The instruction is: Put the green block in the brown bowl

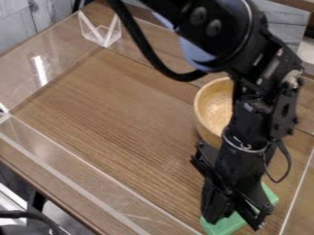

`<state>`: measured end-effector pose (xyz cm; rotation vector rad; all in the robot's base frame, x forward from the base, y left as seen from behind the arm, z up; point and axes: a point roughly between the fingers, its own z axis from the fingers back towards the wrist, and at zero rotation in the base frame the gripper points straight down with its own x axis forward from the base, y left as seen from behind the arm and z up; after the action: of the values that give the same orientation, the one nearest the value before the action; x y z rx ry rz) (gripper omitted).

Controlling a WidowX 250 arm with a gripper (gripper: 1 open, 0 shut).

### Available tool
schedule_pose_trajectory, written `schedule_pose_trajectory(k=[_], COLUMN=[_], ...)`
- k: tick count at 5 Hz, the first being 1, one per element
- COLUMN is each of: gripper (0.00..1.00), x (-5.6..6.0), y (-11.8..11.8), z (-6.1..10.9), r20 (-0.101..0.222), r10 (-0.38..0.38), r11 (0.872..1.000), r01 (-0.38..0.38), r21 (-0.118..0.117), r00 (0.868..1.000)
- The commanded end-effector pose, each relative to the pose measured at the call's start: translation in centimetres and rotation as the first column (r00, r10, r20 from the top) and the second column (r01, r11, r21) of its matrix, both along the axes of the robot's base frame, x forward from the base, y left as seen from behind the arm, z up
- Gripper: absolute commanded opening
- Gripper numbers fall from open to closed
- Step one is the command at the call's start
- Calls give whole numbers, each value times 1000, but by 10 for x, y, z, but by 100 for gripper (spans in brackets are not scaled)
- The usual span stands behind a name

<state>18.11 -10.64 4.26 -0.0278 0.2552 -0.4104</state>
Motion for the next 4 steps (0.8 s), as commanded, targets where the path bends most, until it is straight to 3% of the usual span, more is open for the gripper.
schedule_pose_trajectory(k=[1, 4], gripper=[0, 0], x=[10, 13], y=[-2, 0], z=[18, 24], r20=[57, 24], r10=[33, 77], r11=[999, 996], r01=[-31, -75], r21=[-42, -46], r00=[998, 997])
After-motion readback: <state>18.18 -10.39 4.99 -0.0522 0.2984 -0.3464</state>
